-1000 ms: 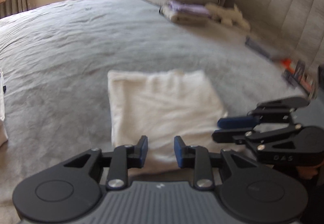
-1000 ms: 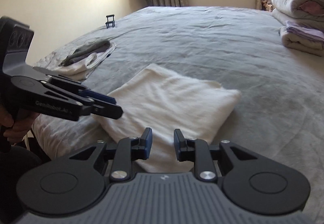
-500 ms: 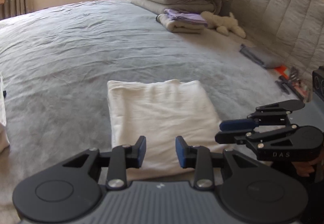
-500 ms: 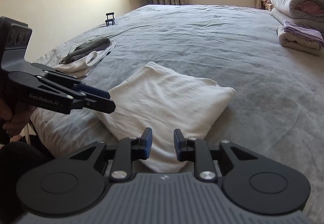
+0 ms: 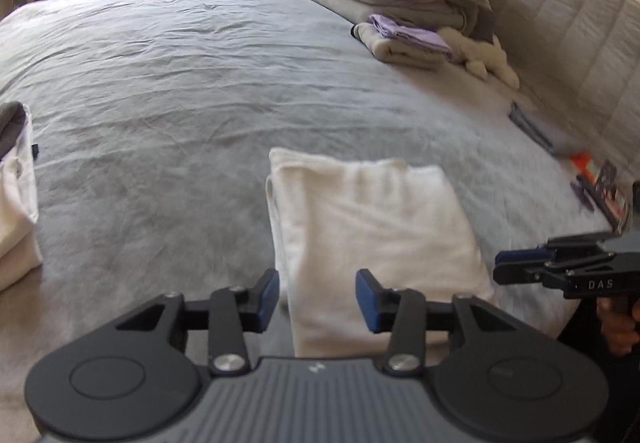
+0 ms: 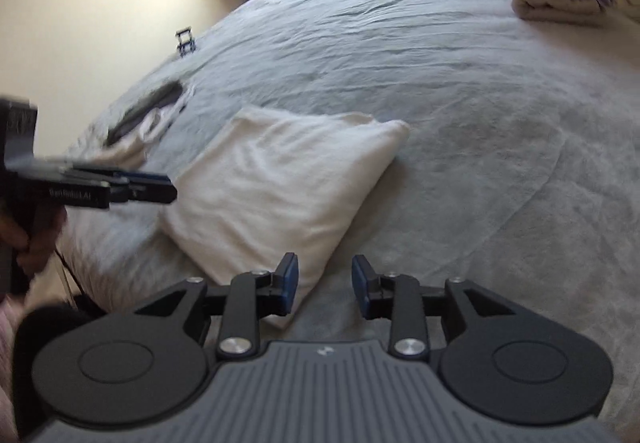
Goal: Fold clothes
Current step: 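Hover both open grippers over the folded cream-white garment, aligning it, then grasp the folded cream-white garment with the left gripper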
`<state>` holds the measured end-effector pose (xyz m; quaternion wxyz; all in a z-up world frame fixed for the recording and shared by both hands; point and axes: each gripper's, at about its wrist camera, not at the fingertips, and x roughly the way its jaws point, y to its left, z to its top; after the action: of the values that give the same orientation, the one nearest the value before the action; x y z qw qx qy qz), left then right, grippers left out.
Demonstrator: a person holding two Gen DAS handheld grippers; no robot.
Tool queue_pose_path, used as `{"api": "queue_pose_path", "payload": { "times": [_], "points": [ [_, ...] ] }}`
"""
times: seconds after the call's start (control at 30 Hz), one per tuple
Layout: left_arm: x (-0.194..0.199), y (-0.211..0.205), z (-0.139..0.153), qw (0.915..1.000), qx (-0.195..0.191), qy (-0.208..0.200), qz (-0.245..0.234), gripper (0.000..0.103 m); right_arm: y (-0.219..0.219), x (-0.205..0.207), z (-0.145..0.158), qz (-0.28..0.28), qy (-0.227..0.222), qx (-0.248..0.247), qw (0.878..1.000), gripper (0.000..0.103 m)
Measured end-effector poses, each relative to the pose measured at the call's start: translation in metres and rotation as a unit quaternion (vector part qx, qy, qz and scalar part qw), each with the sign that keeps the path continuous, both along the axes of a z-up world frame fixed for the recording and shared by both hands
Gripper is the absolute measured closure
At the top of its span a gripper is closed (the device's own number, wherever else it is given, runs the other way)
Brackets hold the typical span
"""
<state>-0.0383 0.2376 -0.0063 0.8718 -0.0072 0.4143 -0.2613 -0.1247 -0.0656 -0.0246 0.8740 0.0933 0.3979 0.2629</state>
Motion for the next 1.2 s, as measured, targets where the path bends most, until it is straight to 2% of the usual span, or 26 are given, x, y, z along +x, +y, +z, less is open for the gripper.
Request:
{"api": "queue_pose_path", "payload": {
  "times": [0.1, 0.27, 0.4, 0.47, 0.5, 0.63, 0.8, 0.97, 1.2],
  "points": [
    [0.022, 0.001, -0.01, 0.999, -0.026, 0.031, 0.018, 0.052, -0.005, 0.014, -0.001, -0.011, 0.021, 0.043, 0.999, 0.059],
    [0.052, 0.008, -0.032, 0.9895, -0.103, 0.09, 0.047, 0.055, -0.01, 0.037, -0.018, -0.034, 0.062, 0.103, 0.992, 0.059],
    [0.066, 0.01, -0.046, 0.9801, -0.156, 0.106, 0.061, 0.055, -0.019, 0.056, -0.03, -0.063, 0.093, 0.172, 0.979, 0.059],
    [0.069, 0.014, -0.052, 0.9729, -0.188, 0.112, 0.074, 0.057, -0.023, 0.065, -0.036, -0.079, 0.106, 0.203, 0.97, 0.064],
    [0.069, 0.016, -0.055, 0.9697, -0.201, 0.114, 0.081, 0.059, -0.024, 0.068, -0.04, -0.087, 0.112, 0.215, 0.966, 0.071],
    [0.064, 0.021, -0.062, 0.9625, -0.225, 0.11, 0.104, 0.073, -0.029, 0.075, -0.053, -0.107, 0.128, 0.257, 0.952, 0.087],
    [0.058, 0.021, -0.055, 0.9538, -0.25, 0.103, 0.131, 0.087, -0.033, 0.07, -0.046, -0.112, 0.123, 0.267, 0.949, 0.087],
    [0.051, 0.007, -0.037, 0.9529, -0.257, 0.084, 0.137, 0.089, -0.041, 0.065, -0.028, -0.107, 0.106, 0.267, 0.952, 0.087],
    [0.046, -0.023, -0.002, 0.954, -0.27, 0.058, 0.118, 0.09, -0.06, 0.055, 0.007, -0.103, 0.064, 0.251, 0.96, 0.087]
  ]
}}
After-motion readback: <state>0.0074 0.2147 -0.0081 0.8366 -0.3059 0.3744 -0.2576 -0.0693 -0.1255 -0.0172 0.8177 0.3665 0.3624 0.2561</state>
